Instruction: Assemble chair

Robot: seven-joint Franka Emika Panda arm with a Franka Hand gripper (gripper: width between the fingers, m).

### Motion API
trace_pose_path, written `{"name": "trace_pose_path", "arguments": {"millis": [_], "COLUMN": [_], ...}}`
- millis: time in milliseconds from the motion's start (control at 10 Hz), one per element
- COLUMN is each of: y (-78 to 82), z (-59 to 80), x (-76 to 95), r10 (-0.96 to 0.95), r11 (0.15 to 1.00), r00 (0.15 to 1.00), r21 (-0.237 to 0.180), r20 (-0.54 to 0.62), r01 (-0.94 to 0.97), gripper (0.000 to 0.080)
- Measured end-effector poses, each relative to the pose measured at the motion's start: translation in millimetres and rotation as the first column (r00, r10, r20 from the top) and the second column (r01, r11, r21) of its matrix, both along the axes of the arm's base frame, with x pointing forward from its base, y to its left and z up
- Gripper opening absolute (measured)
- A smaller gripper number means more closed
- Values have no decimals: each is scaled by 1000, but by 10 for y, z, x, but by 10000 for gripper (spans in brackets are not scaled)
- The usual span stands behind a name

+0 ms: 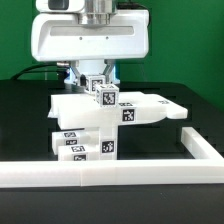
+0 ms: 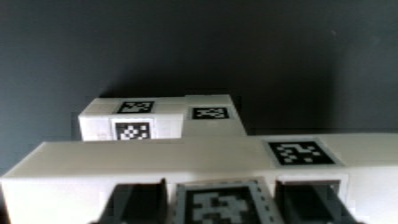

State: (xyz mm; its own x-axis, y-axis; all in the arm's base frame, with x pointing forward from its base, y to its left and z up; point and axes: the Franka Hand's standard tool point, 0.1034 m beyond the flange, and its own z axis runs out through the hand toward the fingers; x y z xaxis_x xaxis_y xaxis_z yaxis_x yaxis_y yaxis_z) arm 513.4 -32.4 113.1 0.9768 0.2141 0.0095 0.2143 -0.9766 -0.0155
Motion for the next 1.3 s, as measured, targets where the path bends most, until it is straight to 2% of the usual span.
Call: {"name": "trace_pose_path", "arguments": {"millis": [900,1300], "y": [0,3], "z": [0,0], "x": [0,0], "r10": [0,-62], "r11": [1000,998], "r00": [1000,998], "r21": [0,1], "r20": [0,-1], "r01": [0,62], "gripper": [287,287]}}
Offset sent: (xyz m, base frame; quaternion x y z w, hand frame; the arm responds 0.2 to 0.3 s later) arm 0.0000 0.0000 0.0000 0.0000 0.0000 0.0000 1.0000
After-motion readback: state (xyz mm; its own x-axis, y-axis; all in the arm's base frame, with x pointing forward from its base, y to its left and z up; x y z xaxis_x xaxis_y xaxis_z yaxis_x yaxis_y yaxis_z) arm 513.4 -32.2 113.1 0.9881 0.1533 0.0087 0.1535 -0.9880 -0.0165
